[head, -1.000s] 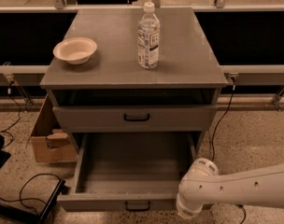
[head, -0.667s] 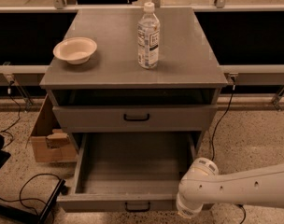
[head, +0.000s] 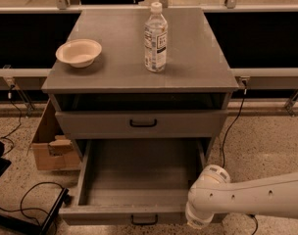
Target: Open middle drawer
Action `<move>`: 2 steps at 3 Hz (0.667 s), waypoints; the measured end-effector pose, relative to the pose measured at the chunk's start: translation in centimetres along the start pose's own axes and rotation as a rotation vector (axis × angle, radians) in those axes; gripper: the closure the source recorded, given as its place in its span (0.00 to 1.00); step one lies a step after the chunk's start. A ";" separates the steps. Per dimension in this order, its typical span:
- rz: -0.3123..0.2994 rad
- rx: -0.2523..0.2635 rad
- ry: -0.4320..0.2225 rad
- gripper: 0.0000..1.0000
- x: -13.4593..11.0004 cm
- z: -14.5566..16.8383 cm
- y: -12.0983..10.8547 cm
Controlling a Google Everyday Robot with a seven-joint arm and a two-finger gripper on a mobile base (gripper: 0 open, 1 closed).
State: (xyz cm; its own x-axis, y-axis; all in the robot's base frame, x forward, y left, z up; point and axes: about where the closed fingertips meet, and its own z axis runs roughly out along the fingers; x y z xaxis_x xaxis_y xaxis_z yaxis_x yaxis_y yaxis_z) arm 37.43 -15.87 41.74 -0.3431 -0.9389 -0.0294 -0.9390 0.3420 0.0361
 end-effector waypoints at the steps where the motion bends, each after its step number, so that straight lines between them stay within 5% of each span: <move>1: 0.000 0.000 0.000 0.34 0.0 -0.3 0.0; 2: 0.000 0.000 0.000 0.13 0.0 -0.5 0.0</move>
Offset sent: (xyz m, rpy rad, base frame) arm 0.0000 0.0000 0.0019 0.0000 0.0000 0.0000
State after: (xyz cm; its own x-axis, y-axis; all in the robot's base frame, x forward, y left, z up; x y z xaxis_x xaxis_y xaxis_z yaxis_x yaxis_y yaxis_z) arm 37.43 -15.88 42.24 -0.3430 -0.9389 -0.0294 -0.9390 0.3420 0.0361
